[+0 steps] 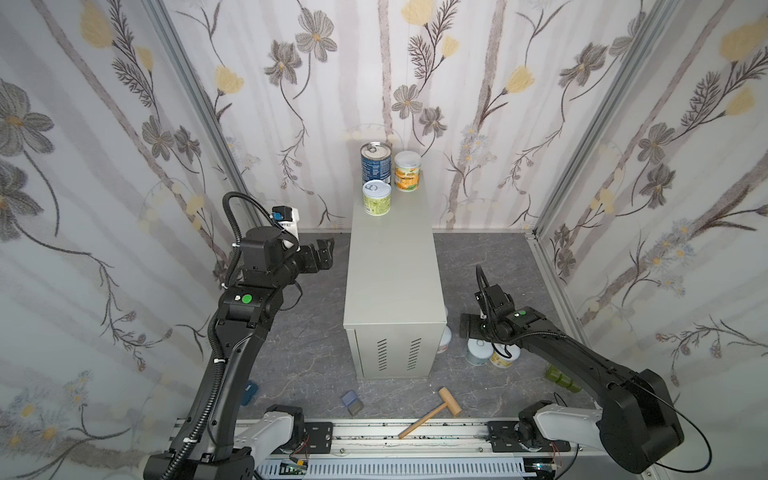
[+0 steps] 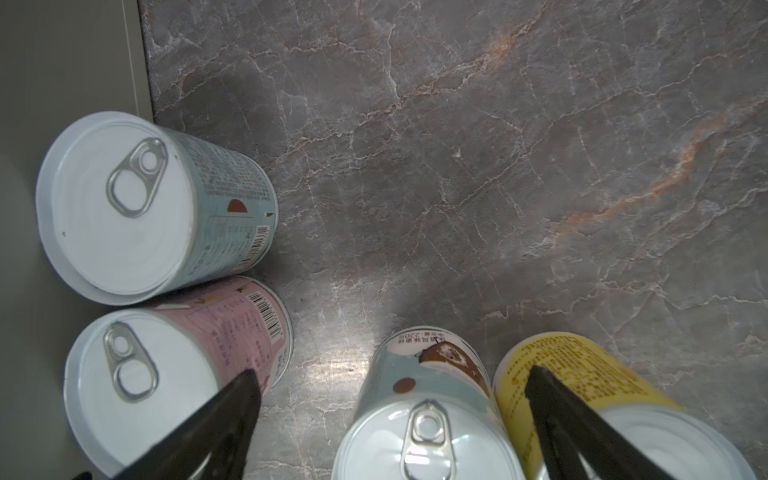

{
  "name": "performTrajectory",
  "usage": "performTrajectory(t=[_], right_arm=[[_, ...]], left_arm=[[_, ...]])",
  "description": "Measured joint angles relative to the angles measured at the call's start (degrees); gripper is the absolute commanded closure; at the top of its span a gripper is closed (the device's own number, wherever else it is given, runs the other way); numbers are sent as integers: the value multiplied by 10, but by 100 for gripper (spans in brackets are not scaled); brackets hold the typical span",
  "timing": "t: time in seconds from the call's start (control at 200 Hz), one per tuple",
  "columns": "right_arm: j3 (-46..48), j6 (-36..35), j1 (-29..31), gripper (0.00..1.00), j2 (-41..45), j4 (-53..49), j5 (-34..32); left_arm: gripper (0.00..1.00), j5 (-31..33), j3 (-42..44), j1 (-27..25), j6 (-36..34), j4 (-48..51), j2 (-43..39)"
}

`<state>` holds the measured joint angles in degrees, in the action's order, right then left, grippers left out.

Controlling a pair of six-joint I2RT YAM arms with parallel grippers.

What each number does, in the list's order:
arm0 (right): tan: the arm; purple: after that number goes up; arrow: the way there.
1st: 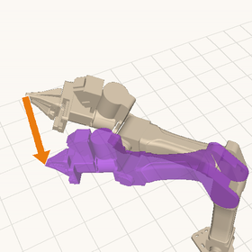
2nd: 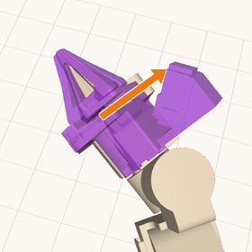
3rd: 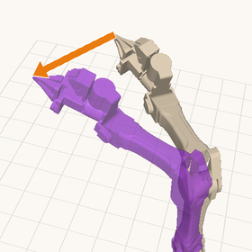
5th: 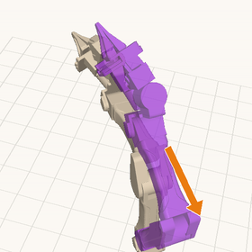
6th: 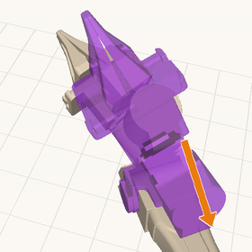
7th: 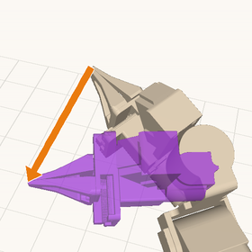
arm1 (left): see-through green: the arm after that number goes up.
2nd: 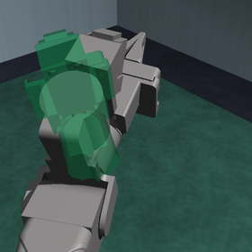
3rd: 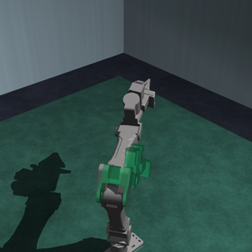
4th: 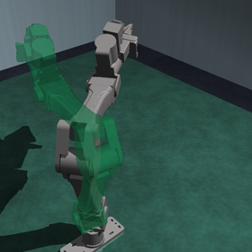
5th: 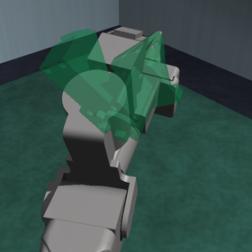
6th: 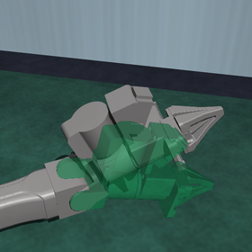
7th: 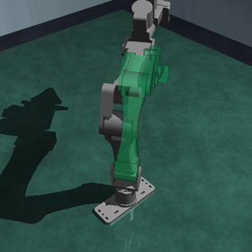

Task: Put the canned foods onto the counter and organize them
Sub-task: 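Lower the right gripper over the teal-label can on the floor, then close the right gripper on the teal-label can and lift it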

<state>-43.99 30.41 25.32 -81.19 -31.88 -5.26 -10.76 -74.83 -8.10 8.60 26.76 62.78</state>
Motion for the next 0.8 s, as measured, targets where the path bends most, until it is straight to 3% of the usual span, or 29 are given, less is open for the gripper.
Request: performTrajectory(t=[0.495,0.804], right_arm=[[117,71,3,0,69,34,7],[122,97,64,7,79,27,-37]], left_arm=[[0,-17,6,11,7,-12,4],[0,-30,9,16,20,-22,9]])
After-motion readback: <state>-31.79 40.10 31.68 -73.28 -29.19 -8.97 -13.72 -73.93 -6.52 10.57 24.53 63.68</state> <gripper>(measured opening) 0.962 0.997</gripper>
